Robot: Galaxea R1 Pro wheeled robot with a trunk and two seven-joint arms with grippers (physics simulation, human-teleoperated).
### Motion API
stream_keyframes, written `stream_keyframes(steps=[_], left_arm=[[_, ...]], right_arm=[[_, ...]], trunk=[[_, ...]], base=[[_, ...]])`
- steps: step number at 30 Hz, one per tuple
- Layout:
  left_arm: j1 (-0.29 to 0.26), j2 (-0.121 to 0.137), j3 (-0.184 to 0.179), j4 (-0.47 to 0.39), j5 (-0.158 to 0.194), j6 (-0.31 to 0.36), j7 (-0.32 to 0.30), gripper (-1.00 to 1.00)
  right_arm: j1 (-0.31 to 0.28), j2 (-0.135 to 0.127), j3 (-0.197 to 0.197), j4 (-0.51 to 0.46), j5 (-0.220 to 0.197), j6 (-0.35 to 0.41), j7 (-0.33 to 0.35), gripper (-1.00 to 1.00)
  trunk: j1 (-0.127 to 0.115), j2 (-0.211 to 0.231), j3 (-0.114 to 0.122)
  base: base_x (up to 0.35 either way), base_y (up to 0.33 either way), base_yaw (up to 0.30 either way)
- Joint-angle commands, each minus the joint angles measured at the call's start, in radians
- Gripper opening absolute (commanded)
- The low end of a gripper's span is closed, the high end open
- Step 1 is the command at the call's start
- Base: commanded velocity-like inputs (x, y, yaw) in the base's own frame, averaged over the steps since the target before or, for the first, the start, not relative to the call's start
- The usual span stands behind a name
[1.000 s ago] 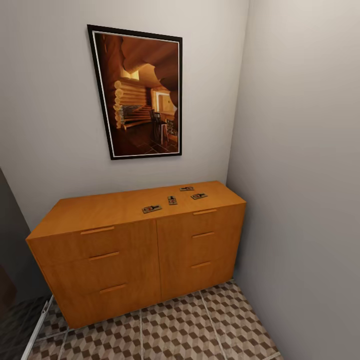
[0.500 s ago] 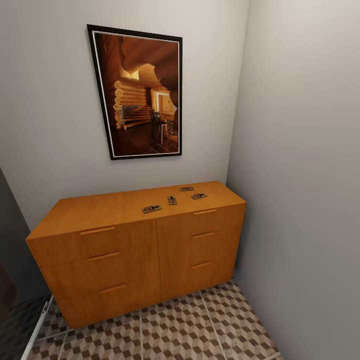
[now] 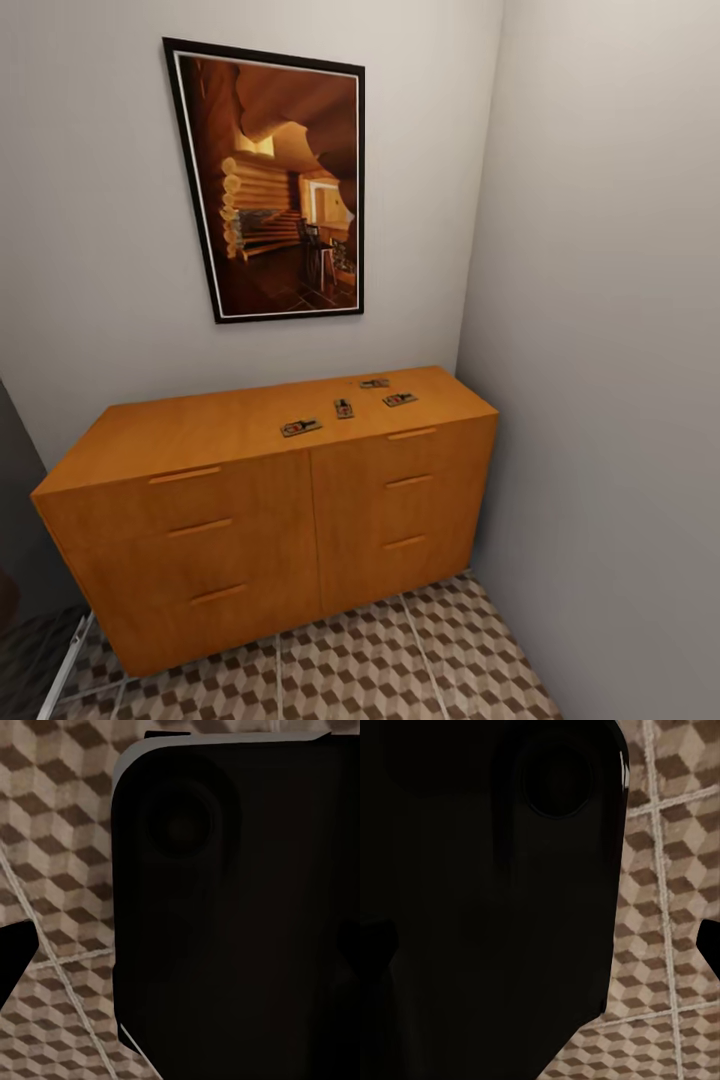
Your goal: Take the four mousetraps from the cabinet in the bathroom and place them on the bathroom floor. Make sure all four end up on the same floor surface, and ensure that at least two of them are either under or directly next to the same bathroom sink.
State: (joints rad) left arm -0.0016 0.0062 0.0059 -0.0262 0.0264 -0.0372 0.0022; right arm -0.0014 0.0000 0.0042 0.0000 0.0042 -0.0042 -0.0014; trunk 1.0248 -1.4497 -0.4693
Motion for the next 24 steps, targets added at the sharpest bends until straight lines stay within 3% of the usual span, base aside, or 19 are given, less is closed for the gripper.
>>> stream_keyframes(steps=[1,24], left_arm=[[0.000,0.000,0.000,0.000,0.003,-0.003,0.000,1.00],[0.000,0.001,0.000,0.000,0.003,-0.003,0.001,1.00]], right_arm=[[0.000,0.000,0.000,0.000,0.000,0.000,0.000,1.00],[0.000,0.000,0.000,0.000,0.000,0.000,0.000,1.00]], trunk=[[0.000,0.000,-0.001],[0.000,0.000,-0.001]], base=[[0.082,0.000,0.000],[0.018,0.000,0.000]])
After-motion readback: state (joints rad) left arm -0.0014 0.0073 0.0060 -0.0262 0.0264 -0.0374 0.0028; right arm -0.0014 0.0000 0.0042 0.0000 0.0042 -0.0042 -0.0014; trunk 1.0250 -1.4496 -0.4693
